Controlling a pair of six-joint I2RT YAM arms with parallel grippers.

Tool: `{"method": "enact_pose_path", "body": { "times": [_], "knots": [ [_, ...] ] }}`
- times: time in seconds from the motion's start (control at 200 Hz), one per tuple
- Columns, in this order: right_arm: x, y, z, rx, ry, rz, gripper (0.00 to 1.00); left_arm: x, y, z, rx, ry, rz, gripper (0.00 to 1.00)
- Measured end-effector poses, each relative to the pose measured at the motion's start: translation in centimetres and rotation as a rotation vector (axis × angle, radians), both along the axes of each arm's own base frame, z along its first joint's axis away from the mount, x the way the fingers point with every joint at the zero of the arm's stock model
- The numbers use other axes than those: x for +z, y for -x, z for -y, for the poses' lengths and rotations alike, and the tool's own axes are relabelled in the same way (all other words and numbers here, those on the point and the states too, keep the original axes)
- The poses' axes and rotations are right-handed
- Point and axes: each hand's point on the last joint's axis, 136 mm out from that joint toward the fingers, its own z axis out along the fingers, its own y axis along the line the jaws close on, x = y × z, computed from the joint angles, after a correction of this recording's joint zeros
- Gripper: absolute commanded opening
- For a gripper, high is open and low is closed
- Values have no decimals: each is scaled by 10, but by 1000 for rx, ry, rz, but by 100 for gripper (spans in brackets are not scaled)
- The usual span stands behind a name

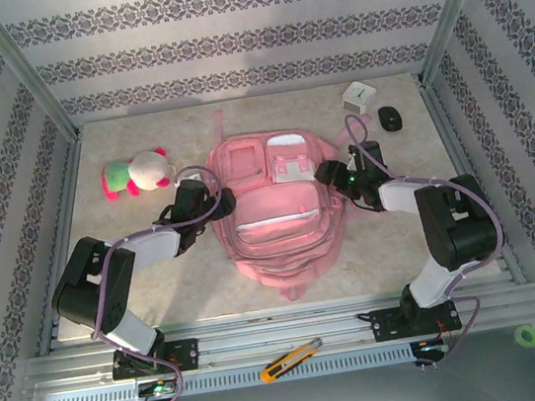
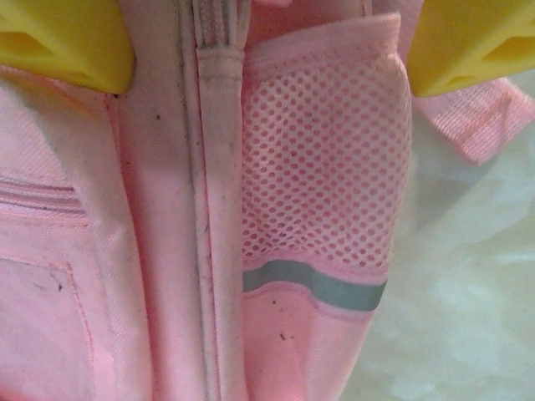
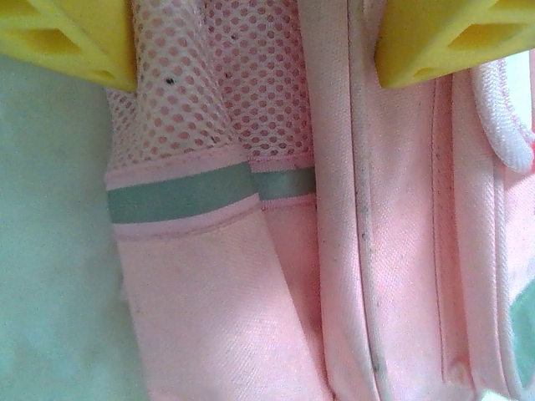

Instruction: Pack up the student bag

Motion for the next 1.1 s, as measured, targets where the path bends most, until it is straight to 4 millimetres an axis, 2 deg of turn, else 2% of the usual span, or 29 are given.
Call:
{"method": "enact_pose_path", "body": {
  "times": [0.11,0.235,0.325,0.39,0.465,0.545,0.605,0.655,0.739,0.829,0.914,0.989,1.029,1.099],
  "knots": [
    [7,-6,2,-17,20,16,76,-1,-5,1,-5,-20,-11,86],
    [21,-1,11,-33,71,27,76,0,-22,8,-15,-36,-18,87],
    [42,9,18,-23,121,50,76,4,-37,16,-26,-42,-9,88],
    [67,15,17,1,141,86,74,9,-45,21,-40,-45,1,88],
    [108,20,4,51,139,175,71,18,-49,29,-67,-50,21,89],
    [149,33,-22,125,115,281,69,25,-50,33,-85,-64,36,91],
    [166,49,-45,191,90,330,68,30,-48,31,-90,-78,42,92],
    [172,64,-66,250,70,352,67,37,-45,30,-92,-89,59,92],
    [160,89,-98,342,41,343,67,56,-37,23,-85,-102,99,94],
    [120,115,-122,418,29,263,67,76,-25,11,-66,-113,149,96],
    [68,128,-124,421,48,162,68,89,-13,-1,-38,-126,187,97],
    [29,131,-118,396,64,98,68,90,-2,-13,-12,-146,200,98],
    [19,129,-118,388,63,94,68,88,4,-20,0,-159,200,98],
    [21,120,-120,372,37,123,69,80,14,-32,25,-187,193,99]
  ]
}}
